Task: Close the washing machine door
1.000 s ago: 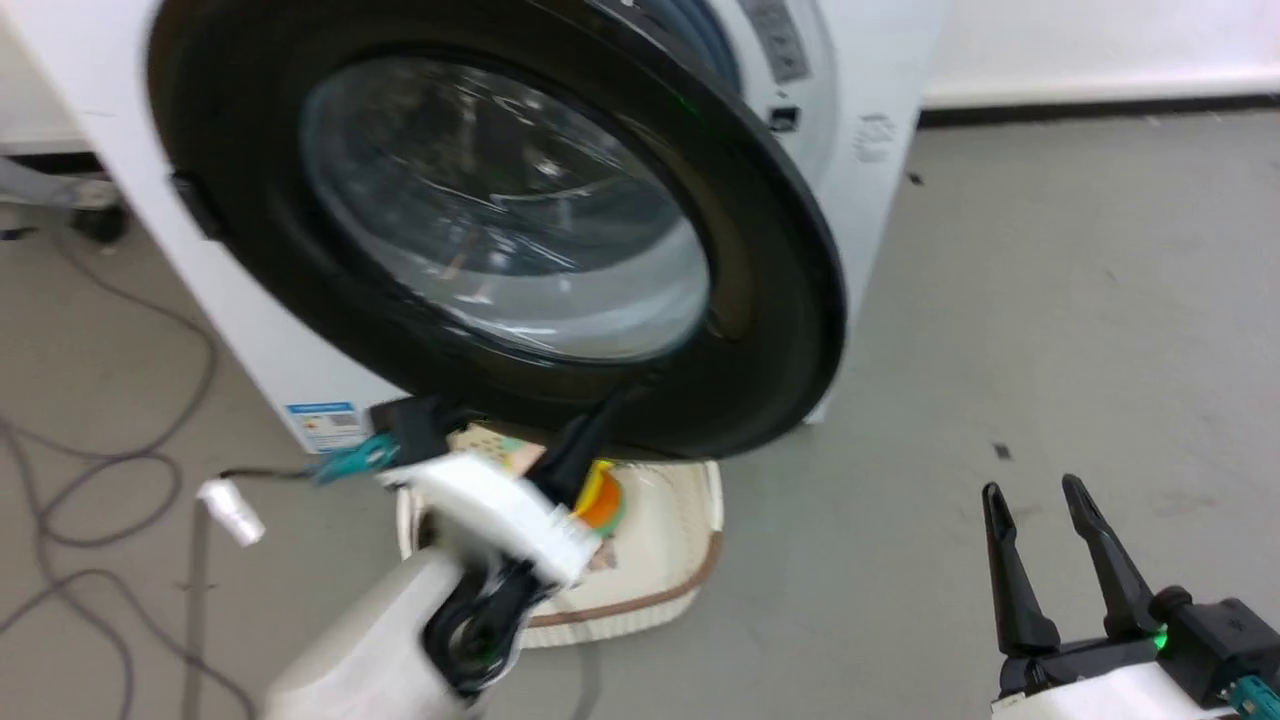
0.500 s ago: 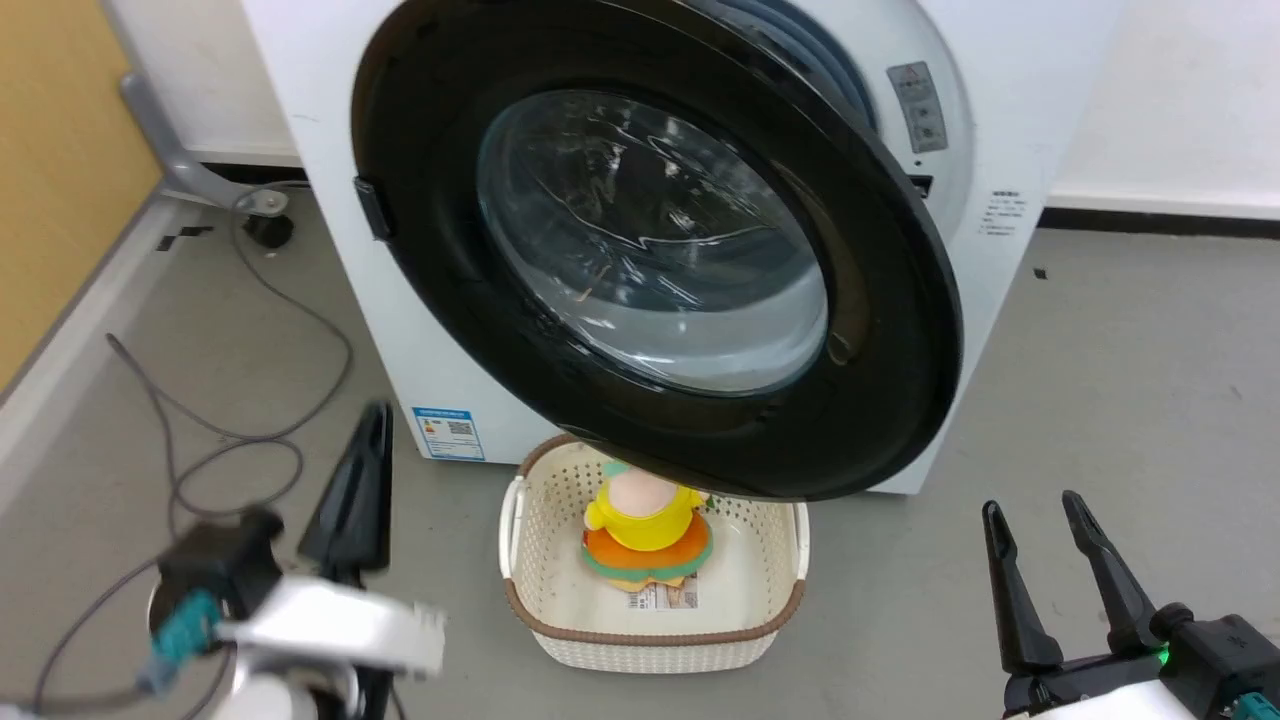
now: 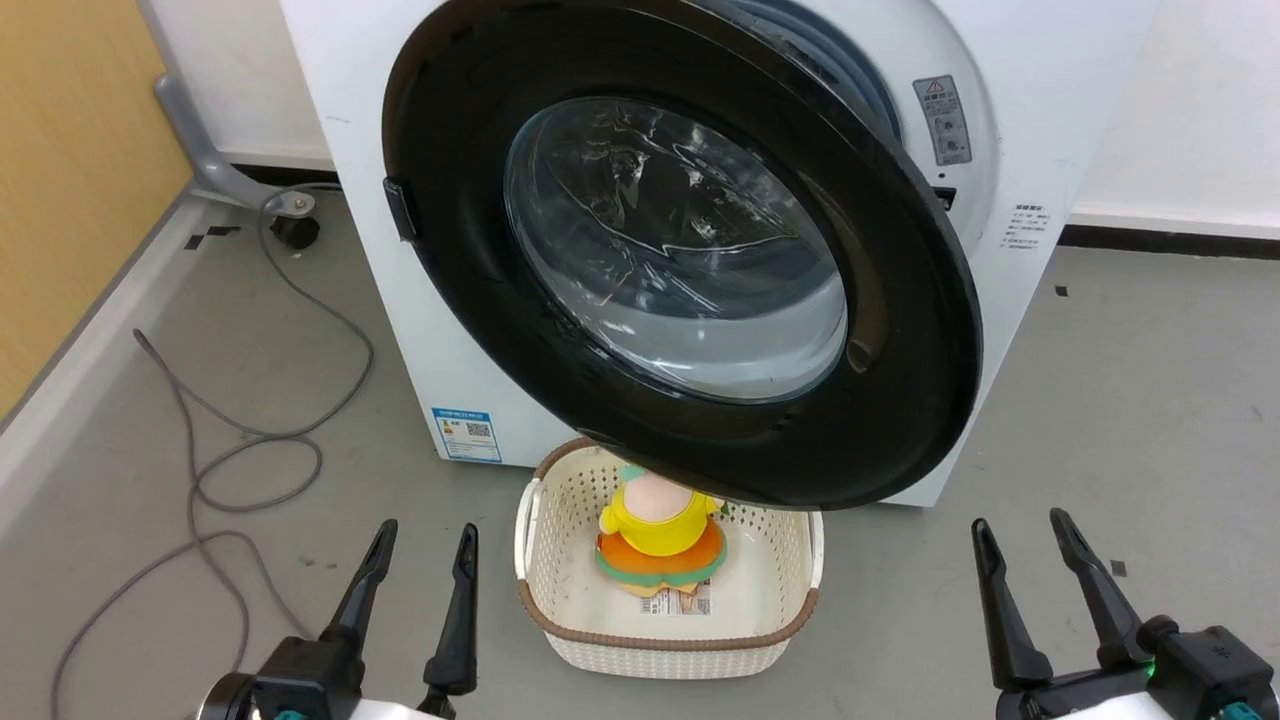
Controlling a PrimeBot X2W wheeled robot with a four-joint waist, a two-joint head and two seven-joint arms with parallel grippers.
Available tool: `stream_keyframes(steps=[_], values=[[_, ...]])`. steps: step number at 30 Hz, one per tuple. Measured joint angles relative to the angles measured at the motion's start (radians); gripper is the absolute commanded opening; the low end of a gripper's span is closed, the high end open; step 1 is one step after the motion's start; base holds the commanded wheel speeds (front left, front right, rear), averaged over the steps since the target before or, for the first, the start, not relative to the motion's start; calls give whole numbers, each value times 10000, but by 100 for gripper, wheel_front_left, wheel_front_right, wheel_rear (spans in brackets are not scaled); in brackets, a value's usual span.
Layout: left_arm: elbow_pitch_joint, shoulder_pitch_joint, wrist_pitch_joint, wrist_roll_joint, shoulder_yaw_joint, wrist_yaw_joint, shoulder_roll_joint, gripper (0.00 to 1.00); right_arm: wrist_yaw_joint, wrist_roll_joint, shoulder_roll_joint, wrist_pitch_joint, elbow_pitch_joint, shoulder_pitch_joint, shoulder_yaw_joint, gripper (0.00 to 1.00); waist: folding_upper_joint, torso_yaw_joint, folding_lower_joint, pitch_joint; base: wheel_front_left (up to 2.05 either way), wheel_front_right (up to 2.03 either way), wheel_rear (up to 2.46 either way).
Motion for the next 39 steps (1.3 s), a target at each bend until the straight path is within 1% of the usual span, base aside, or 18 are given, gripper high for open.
stream_keyframes(steps=[7,8,9,10,12,16,19,25,29,33,36,39], values=[[140,130,0,594,278,-249,-353,100,0,21,-40,0,82,6,127,100,0,141,0,26,0,0,0],[151,130,0,644,309,-280,-391,100,0,75,-56,2,86,10,167,63,0,183,0,34,0,0,0],[167,130,0,698,330,-343,-437,100,0,140,-77,2,84,11,201,17,0,229,0,45,0,0,0],[188,129,0,756,355,-385,-479,100,0,188,-153,2,92,11,297,0,0,284,0,59,0,0,0],[203,129,0,857,403,-453,-581,100,0,234,-360,0,90,-9,523,0,0,396,0,107,0,0,0],[194,112,0,1007,502,-610,-727,100,0,351,-997,2,138,-384,1177,0,0,603,1,383,0,0,0],[199,7,0,1118,581,-755,-821,100,0,512,-1547,21,263,-1174,1655,0,0,754,0,703,0,0,0],[194,-372,0,1296,585,-899,-1080,100,2,1325,-2794,652,1012,-3037,2370,0,0,1094,1,1400,0,0,0],[192,-630,0,1335,596,-1001,-1237,100,2,2061,-3467,1037,1768,-4101,2380,0,0,1340,1,1821,0,0,0],[167,-872,0,1381,608,-1058,-1331,100,4,2790,-3906,1356,2661,-4900,2036,0,0,1593,1,2197,0,0,0],[148,-1026,0,1392,646,-1126,-1369,100,29,3304,-4036,1507,3166,-5453,1933,0,0,1745,1,2492,0,0,0],[96,-1168,0,1396,660,-1127,-1423,100,27,3475,-4351,1662,3630,-6087,1939,0,0,1859,1,2792,0,0,0]])
